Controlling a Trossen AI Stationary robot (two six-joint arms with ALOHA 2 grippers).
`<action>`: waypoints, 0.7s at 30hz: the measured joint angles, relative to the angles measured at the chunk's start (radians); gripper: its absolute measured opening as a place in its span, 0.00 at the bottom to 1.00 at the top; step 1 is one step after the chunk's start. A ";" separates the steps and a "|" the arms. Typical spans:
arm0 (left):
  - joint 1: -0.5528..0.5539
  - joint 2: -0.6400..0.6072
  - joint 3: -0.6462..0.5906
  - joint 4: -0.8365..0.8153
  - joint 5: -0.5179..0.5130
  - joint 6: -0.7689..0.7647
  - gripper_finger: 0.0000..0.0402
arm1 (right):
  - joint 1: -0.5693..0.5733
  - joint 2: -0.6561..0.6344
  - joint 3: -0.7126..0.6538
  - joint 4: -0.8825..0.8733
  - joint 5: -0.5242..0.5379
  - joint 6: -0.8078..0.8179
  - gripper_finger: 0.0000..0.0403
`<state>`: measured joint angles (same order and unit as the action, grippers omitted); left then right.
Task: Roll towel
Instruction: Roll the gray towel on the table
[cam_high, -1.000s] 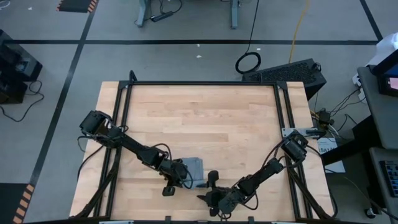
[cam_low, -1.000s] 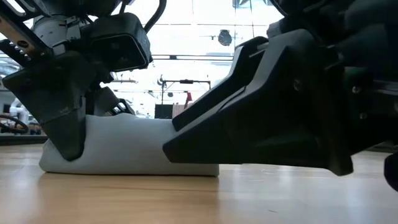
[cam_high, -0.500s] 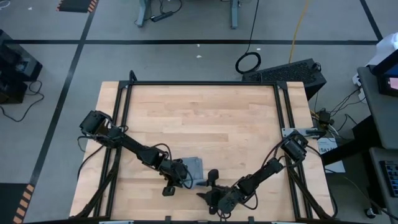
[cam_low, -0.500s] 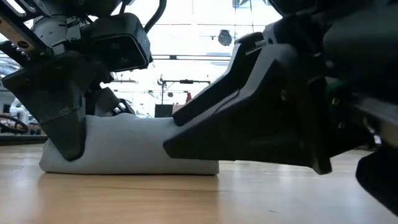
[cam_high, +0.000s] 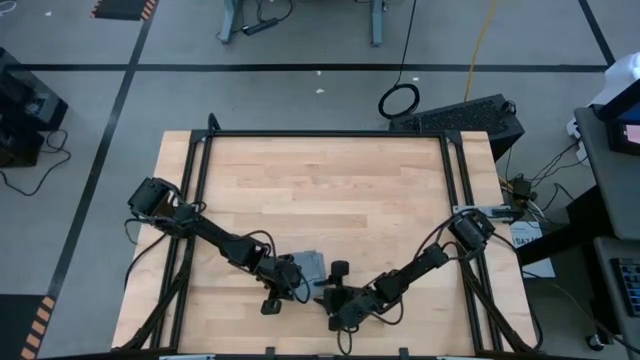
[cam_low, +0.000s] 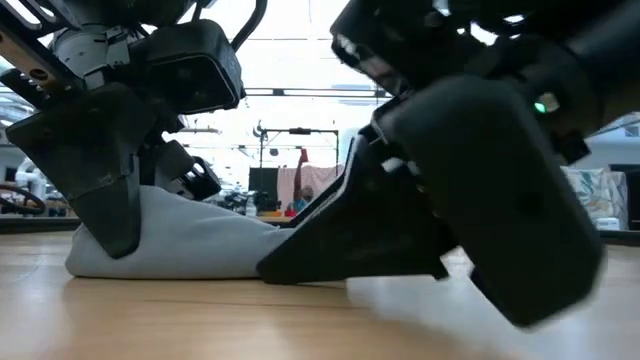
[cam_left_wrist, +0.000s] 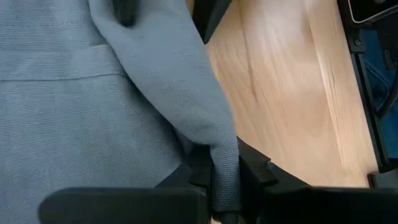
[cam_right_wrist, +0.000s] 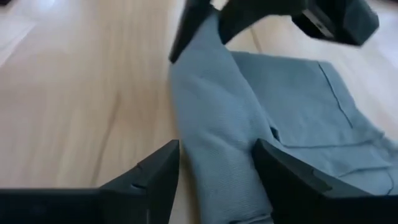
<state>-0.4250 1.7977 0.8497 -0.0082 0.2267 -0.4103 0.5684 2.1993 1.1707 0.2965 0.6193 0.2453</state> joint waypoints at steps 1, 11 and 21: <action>0.000 0.000 0.000 0.000 -0.003 0.000 0.10 | -0.006 -0.001 0.001 -0.011 -0.010 0.027 0.49; 0.000 -0.106 -0.005 -0.201 -0.043 0.000 0.31 | -0.028 -0.002 0.000 -0.046 -0.080 0.221 0.22; -0.109 -0.282 -0.002 -0.301 -0.443 0.058 0.34 | -0.053 -0.001 0.000 -0.039 -0.172 0.531 0.11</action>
<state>-0.5342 1.5162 0.8472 -0.3092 -0.2159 -0.3525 0.5155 2.1983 1.1704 0.2579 0.4474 0.7763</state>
